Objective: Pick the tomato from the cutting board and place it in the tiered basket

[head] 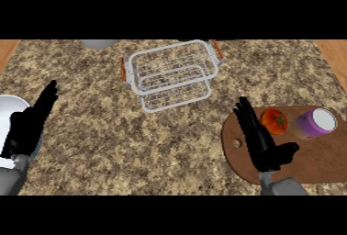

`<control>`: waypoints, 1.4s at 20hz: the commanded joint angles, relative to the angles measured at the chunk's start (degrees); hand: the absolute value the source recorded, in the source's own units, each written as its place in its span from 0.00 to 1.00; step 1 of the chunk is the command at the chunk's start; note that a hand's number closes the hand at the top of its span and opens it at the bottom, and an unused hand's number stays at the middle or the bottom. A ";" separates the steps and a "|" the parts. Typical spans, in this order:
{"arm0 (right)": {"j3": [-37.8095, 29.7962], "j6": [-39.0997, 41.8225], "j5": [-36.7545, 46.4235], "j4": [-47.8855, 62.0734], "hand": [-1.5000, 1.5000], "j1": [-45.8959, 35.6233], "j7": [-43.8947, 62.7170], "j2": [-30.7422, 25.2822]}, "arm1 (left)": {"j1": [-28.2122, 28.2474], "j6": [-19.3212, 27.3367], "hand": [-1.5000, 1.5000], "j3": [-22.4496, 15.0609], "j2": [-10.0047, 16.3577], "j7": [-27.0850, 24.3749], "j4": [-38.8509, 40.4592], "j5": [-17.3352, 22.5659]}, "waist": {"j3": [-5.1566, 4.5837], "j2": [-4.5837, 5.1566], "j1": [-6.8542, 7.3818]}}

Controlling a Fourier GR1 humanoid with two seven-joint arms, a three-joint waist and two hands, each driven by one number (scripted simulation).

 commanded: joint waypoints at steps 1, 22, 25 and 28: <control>-3.06 2.52 -1.39 1.00 0.00 -1.33 -0.14 -0.06 | -2.76 -0.46 0.50 -3.05 -5.47 -0.08 0.58 -2.91 | -0.43 -1.35 2.29; -15.49 22.27 6.34 -5.34 0.00 -12.25 0.10 -32.65 | 2.95 -7.64 0.50 -5.65 -17.17 -12.31 2.76 3.17 | -0.68 -1.93 1.07; -12.65 26.86 13.24 -7.95 0.00 -11.75 4.59 -42.64 | 1.62 -6.63 0.50 -4.78 -17.04 -10.39 2.66 3.36 | -0.81 -2.10 0.50; -9.43 28.26 19.77 -12.80 0.00 -9.82 7.18 -47.54 | 2.09 -8.57 0.50 -3.12 -15.86 -11.49 3.25 4.83 | -0.75 -2.01 0.75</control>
